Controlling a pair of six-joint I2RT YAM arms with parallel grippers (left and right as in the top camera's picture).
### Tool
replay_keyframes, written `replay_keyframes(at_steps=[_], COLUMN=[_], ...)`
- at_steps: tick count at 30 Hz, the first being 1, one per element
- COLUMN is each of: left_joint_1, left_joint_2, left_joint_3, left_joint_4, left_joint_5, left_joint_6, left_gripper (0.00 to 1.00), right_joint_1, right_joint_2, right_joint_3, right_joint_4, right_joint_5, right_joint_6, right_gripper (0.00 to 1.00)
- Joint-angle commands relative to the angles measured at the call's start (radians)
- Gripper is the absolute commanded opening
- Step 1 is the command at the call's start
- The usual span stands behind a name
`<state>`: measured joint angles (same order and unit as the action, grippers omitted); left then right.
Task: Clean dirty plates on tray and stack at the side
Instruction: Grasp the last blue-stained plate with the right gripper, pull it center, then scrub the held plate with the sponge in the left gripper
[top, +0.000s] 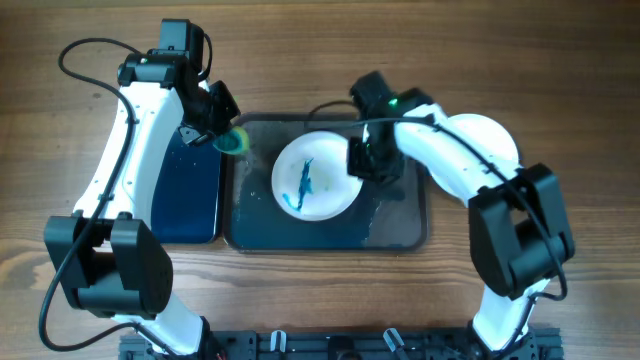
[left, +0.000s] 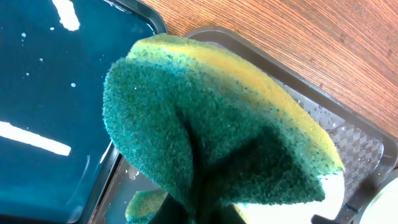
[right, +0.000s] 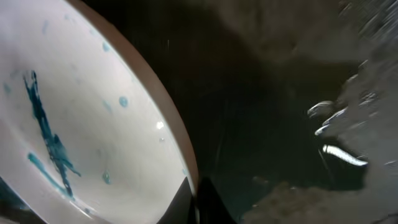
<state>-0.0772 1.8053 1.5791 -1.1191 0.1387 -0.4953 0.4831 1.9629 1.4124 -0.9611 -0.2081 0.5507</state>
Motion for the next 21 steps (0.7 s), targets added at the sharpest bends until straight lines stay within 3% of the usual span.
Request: replay_keyframes(at_steps=[1,3,4,9,11,13,18,21], left_joint_1=[0.001,0.0,-0.002,-0.04,-0.06,-0.095,-0.166,-0.22], left_joint_2=[-0.005,-0.005,-0.005,0.004,0.011,0.013,0.013,0.014], left_joint_3=[0.001,0.001,-0.002,-0.045,-0.068,-0.099,-0.128,-0.185], left_joint_4=[0.0,-0.001,0.0,0.013,0.03,0.072,0.11,0.156], left_joint_5=[-0.01,-0.01,-0.01,-0.01,-0.01,-0.01,-0.01,-0.01], left_joint_6=[-0.006,-0.006,-0.006,-0.006,-0.005,0.022,0.048,0.047], left_gripper=[0.04,0.04,0.04,0.04,0.04,0.04,0.04,0.04], right_joint_1=[0.024,0.021,0.02,0.021,0.021,0.021,0.021,0.021], right_joint_2=[-0.006,-0.005,-0.005,-0.005,-0.005,-0.005,-0.005,-0.005], right_joint_3=[-0.007,-0.008,-0.008,-0.034,-0.067,-0.12,-0.162,-0.162], right_joint_4=[0.026,0.027,0.03,0.031,0.066,0.124,0.187,0.218], right_joint_5=[0.011,0.013,0.013,0.013,0.0,-0.022,-0.048,-0.053], right_joint_6=[-0.002,-0.009,-0.009,0.027,0.036,0.058,0.081,0.081], right_gripper=[0.2,0.39,0.42,0.44,0.38,0.24,0.04,0.04])
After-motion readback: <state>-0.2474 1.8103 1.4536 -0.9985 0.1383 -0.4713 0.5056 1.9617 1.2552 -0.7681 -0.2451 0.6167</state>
